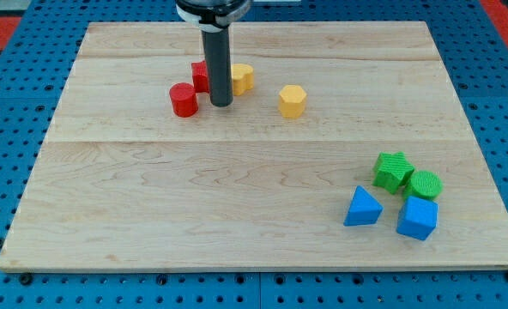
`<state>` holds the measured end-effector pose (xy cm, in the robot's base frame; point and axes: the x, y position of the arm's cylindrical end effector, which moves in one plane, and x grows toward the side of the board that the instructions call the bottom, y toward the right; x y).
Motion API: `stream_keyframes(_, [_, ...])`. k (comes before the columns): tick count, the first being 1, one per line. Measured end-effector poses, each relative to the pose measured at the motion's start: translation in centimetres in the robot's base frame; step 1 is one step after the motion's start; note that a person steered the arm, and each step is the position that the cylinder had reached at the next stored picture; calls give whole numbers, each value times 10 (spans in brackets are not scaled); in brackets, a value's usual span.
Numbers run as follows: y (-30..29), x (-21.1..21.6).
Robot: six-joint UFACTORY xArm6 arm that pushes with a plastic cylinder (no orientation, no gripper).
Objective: Push the yellow hexagon slightly up
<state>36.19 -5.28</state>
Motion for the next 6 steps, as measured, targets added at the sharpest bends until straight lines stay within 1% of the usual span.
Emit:
stream_keyframes(1, [27,-5])
stream_keyframes(2, [66,-5])
stream_keyframes(3, [74,17])
stream_keyframes(4, [83,69])
stream_keyframes(5, [115,54])
stream_keyframes(6, [115,12])
